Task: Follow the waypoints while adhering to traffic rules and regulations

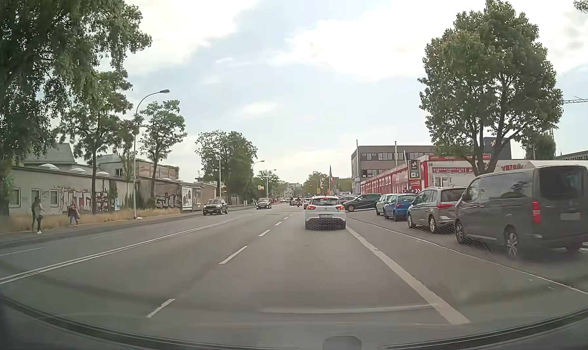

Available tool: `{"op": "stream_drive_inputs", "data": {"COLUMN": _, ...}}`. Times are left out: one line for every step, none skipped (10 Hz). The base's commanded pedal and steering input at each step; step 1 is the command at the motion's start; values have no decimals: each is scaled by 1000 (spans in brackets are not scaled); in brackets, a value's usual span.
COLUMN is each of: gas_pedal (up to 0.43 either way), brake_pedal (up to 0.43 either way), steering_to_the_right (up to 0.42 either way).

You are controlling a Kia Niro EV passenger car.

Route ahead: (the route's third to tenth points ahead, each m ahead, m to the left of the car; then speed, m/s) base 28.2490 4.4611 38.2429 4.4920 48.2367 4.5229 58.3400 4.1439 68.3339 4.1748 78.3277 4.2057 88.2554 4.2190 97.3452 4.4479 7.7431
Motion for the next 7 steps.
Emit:
{"op": "stream_drive_inputs", "data": {"gas_pedal": 0, "brake_pedal": 183, "steering_to_the_right": -2}}
{"op": "stream_drive_inputs", "data": {"gas_pedal": 0, "brake_pedal": 183, "steering_to_the_right": -2}}
{"op": "stream_drive_inputs", "data": {"gas_pedal": 0, "brake_pedal": 183, "steering_to_the_right": -2}}
{"op": "stream_drive_inputs", "data": {"gas_pedal": 0, "brake_pedal": 183, "steering_to_the_right": -2}}
{"op": "stream_drive_inputs", "data": {"gas_pedal": 0, "brake_pedal": 183, "steering_to_the_right": -2}}
{"op": "stream_drive_inputs", "data": {"gas_pedal": 0, "brake_pedal": 189, "steering_to_the_right": -3}}
{"op": "stream_drive_inputs", "data": {"gas_pedal": 0, "brake_pedal": 195, "steering_to_the_right": -2}}
